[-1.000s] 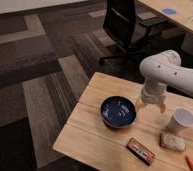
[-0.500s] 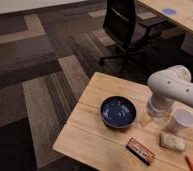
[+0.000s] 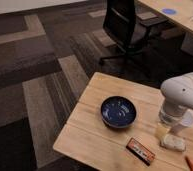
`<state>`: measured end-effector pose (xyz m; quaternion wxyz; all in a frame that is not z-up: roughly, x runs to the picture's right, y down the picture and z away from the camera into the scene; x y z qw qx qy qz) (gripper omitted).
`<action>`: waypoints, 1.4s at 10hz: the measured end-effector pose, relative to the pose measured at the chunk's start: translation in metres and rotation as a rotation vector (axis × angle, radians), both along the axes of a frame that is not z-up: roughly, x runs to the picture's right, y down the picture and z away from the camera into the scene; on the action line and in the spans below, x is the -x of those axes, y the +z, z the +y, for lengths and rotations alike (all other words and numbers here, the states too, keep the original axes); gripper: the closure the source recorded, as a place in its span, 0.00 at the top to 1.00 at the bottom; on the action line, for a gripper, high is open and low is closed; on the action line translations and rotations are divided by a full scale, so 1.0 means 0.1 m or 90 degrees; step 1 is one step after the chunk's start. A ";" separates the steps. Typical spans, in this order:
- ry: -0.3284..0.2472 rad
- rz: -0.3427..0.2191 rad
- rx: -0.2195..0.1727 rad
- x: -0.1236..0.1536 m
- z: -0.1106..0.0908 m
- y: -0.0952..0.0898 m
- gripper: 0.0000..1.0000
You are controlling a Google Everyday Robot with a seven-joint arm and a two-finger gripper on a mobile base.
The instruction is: Place the white sponge in the ceramic bowl
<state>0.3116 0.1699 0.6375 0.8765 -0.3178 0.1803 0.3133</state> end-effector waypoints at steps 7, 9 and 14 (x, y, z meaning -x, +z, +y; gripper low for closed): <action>-0.234 -0.184 0.003 -0.16 0.33 0.23 0.65; -0.316 -0.277 0.026 -0.31 0.46 0.27 0.65; -0.399 -0.378 0.042 -0.62 0.60 0.55 0.65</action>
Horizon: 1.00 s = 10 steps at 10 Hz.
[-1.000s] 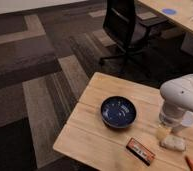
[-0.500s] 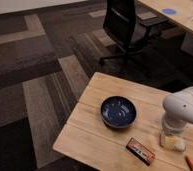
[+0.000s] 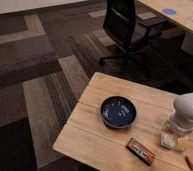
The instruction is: Place the white sponge in the ceramic bowl
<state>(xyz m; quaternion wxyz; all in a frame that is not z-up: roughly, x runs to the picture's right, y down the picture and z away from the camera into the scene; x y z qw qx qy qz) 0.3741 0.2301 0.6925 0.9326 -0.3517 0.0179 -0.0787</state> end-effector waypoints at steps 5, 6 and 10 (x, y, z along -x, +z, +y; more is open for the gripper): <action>-0.010 -0.009 0.024 -0.11 0.24 0.17 0.65; -0.012 -0.014 0.030 -0.09 0.27 0.22 0.65; -0.010 -0.003 0.023 0.04 0.21 0.26 0.29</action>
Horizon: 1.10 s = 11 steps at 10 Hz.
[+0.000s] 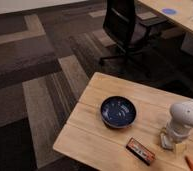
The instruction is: Place the white sponge in the ceramic bowl
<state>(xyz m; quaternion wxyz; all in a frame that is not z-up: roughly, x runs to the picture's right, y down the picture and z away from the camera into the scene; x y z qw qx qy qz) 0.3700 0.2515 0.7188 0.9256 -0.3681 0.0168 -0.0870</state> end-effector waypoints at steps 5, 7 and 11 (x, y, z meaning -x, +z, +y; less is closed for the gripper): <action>-0.033 0.009 -0.075 0.82 -0.55 -0.28 0.00; -0.029 0.008 -0.082 1.06 -0.65 -0.30 0.00; -0.010 0.031 -0.083 0.91 -0.72 -0.19 0.00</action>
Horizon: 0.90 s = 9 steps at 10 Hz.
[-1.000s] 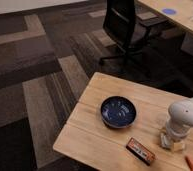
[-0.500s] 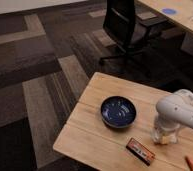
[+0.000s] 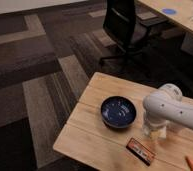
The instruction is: Place the white sponge in the ceramic bowl
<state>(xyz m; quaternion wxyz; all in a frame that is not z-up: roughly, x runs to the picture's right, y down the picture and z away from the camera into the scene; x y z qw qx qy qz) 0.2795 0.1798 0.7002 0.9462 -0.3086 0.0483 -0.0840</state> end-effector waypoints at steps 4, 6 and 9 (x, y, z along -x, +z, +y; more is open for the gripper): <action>-0.102 -0.045 -0.028 0.34 -0.92 0.51 0.00; -0.182 -0.098 -0.049 0.80 -1.34 0.66 0.00; -0.284 -0.253 -0.040 1.77 -1.38 0.79 0.00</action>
